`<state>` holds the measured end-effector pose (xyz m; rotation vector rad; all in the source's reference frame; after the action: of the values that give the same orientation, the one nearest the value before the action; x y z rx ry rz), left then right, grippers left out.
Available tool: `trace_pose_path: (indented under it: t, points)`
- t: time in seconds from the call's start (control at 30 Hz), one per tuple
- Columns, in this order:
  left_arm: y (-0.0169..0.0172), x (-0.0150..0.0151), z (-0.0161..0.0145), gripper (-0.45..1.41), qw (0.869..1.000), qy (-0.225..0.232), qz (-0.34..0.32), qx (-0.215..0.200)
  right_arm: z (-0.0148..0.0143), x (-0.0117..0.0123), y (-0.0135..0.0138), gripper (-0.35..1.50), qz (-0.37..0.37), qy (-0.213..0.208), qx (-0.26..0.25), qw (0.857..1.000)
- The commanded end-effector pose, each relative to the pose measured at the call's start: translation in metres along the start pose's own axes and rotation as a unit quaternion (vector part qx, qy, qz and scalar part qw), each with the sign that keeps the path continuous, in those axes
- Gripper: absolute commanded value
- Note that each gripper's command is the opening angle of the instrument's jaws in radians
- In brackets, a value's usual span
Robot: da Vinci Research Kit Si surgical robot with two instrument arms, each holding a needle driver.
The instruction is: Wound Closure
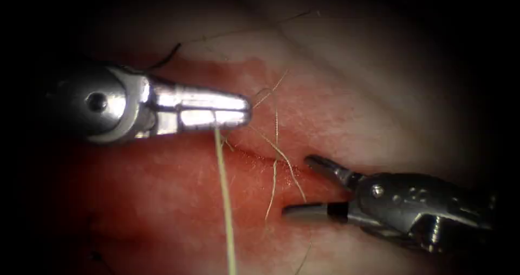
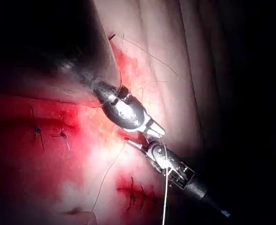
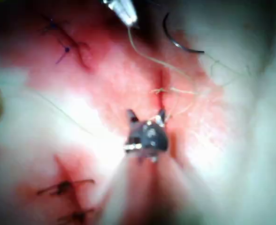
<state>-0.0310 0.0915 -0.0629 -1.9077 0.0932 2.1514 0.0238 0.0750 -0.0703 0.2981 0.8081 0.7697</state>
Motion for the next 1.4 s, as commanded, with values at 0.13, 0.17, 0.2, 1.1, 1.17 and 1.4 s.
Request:
trace_pose_path:
  t: [0.13, 0.17, 0.2, 1.1, 1.17, 1.4]
  points:
    - [0.0002, -0.0005, 0.0004, -0.35, 1.000, 0.001, 0.000, -0.001, 0.0017, -0.0030, -0.0004, 0.79, 0.051, -0.049, 0.001, 0.998]
    - [0.0002, -0.0005, 0.0004, -0.35, 1.000, 0.001, 0.000, -0.002, 0.0020, -0.0033, -0.0005, 0.76, 0.061, -0.055, 0.000, 0.997]
    - [0.0003, -0.0005, 0.0004, -0.35, 1.000, 0.001, 0.000, -0.001, 0.0022, -0.0037, -0.0005, 0.73, 0.069, -0.060, -0.001, 0.996]
    - [-0.0002, 0.0005, 0.0017, -0.35, 1.000, -0.005, -0.005, -0.005, 0.0061, 0.0051, -0.0074, -0.35, 0.309, -0.010, 0.017, 0.951]
    - [-0.0001, 0.0005, 0.0019, -0.35, 1.000, -0.005, -0.004, -0.005, 0.0079, 0.0058, -0.0086, -0.35, 0.306, -0.009, 0.024, 0.952]
    - [0.0004, 0.0002, 0.0027, -0.35, 1.000, -0.004, -0.002, -0.009, 0.0144, 0.0086, -0.0139, -0.35, 0.283, -0.013, 0.051, 0.958]
